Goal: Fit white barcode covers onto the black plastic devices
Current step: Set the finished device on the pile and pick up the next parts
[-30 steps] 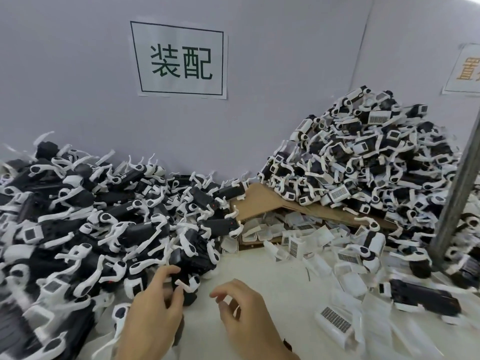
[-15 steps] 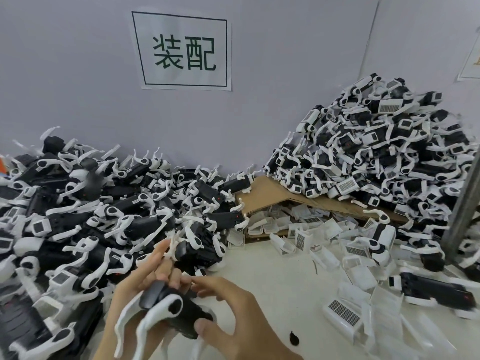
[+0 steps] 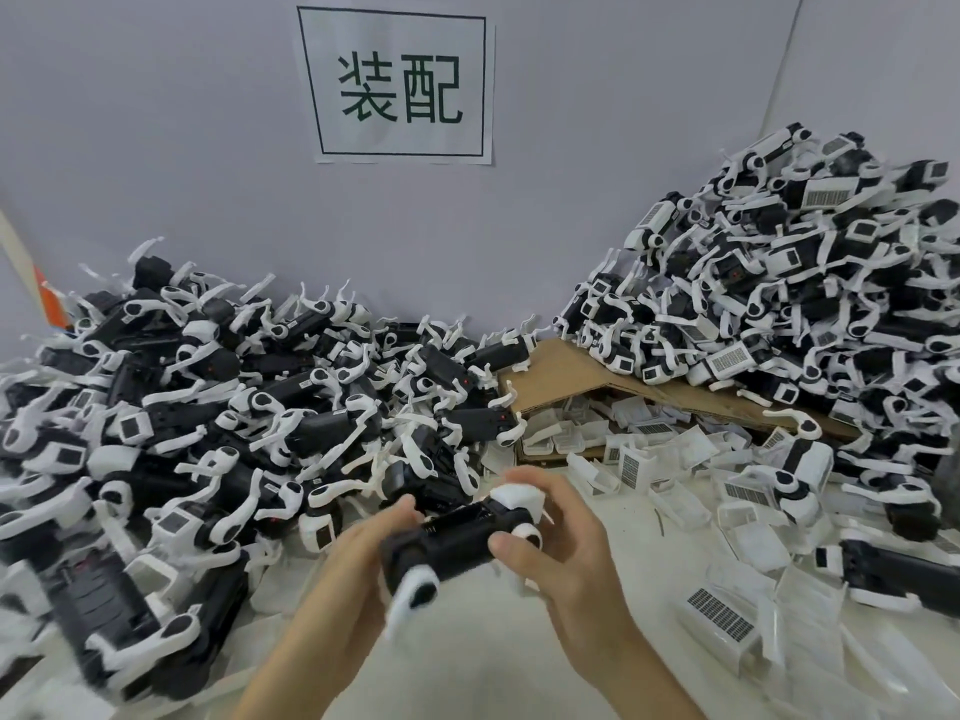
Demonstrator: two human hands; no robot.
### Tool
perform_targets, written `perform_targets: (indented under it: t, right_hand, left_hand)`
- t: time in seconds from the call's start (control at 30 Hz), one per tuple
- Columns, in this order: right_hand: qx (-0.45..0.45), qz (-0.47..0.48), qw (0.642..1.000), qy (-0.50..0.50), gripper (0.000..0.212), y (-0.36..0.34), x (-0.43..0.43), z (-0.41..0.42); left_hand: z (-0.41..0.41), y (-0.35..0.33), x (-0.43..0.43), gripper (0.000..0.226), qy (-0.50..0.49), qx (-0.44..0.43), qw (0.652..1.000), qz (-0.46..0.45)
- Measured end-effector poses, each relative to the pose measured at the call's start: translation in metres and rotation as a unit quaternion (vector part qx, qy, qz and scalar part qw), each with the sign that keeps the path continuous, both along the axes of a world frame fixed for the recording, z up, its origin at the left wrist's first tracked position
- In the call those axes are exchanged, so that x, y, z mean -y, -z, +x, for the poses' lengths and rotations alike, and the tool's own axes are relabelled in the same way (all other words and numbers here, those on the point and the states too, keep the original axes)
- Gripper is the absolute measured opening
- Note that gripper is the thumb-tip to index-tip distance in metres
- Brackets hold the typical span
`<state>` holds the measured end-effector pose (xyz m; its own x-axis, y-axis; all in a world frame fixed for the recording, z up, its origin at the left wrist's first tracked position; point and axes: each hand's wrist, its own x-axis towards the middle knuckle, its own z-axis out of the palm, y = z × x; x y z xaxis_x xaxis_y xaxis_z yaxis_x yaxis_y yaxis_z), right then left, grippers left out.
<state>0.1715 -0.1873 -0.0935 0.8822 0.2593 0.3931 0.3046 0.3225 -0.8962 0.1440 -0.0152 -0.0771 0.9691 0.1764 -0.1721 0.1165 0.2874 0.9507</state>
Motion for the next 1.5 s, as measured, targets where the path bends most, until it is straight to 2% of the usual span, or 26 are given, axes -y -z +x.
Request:
perform_targets:
  t: [0.1,0.2,0.3,0.37,0.43,0.5,0.57,0.63,0.7,0.8,0.87,0.93,1.0,1.17,1.2,1.27,1.37,1.5]
  right_hand:
    - [-0.014,0.021,1.000,-0.005,0.058,0.000,0.002,0.004]
    - [0.004,0.001,1.000,-0.008,0.052,0.002,0.003,0.003]
    - [0.049,-0.064,0.997,0.008,0.046,-0.001,0.005,0.001]
    - [0.095,-0.150,0.980,0.089,0.046,0.001,0.004,0.004]
    - [0.093,-0.175,0.966,0.164,0.044,0.003,0.005,0.009]
    - [0.062,-0.192,0.959,0.200,0.033,0.009,0.006,0.014]
    - [0.058,-0.282,0.935,0.206,0.032,0.017,0.008,0.020]
    - [0.051,-0.375,0.907,0.183,0.035,0.026,0.008,0.023]
    - [0.053,-0.437,0.878,0.189,0.041,0.032,0.007,0.024]
    - [0.065,-0.463,0.841,0.272,0.048,0.031,0.013,0.030]
    - [0.035,-0.481,0.816,0.318,0.056,0.030,0.024,0.037]
    - [-0.011,-0.508,0.795,0.332,0.068,0.033,0.036,0.045]
    - [-0.042,-0.507,0.799,0.321,0.076,0.036,0.041,0.052]
    - [-0.037,-0.497,0.805,0.323,0.082,0.028,0.036,0.086]
    - [-0.039,-0.500,0.800,0.330,0.078,0.024,0.035,0.095]
    - [-0.039,-0.514,0.785,0.344,0.057,0.018,0.036,0.111]
    - [-0.044,-0.507,0.775,0.375,0.029,0.016,0.037,0.121]
    - [-0.024,-0.437,0.797,0.416,0.023,0.012,0.034,0.109]
  left_hand:
    - [-0.010,0.001,-0.002,0.043,0.113,-0.003,0.993,-0.038]
    - [-0.013,0.004,-0.011,0.042,0.227,-0.025,0.968,-0.102]
    - [-0.010,0.009,-0.015,0.042,0.285,-0.018,0.953,-0.102]
    - [-0.007,0.014,-0.016,0.043,0.267,0.008,0.959,-0.096]
    - [-0.005,0.015,-0.015,0.046,0.219,0.036,0.968,-0.114]
    - [-0.003,0.017,-0.017,0.048,0.170,0.071,0.969,-0.165]
    - [-0.004,0.013,-0.020,0.055,0.144,0.115,0.961,-0.207]
    - [-0.003,0.011,-0.021,0.061,0.130,0.147,0.957,-0.213]
    - [-0.003,0.011,-0.019,0.056,0.106,0.154,0.963,-0.192]
    - [-0.003,0.012,-0.017,0.050,0.078,0.139,0.972,-0.174]
    - [-0.005,0.012,-0.016,0.048,0.079,0.137,0.974,-0.165]
    - [-0.005,0.013,-0.014,0.055,0.076,0.136,0.973,-0.172]
    - [-0.006,0.013,-0.013,0.057,0.056,0.132,0.971,-0.190]
    - [-0.006,0.015,-0.010,0.048,0.017,0.122,0.968,-0.221]
    - [-0.007,0.015,-0.009,0.046,0.016,0.119,0.969,-0.216]
    - [-0.007,0.014,-0.008,0.043,0.027,0.114,0.971,-0.208]
    - [-0.007,0.014,-0.008,0.053,0.023,0.102,0.972,-0.209]
    - [-0.010,0.011,-0.008,0.036,0.026,0.104,0.972,-0.209]
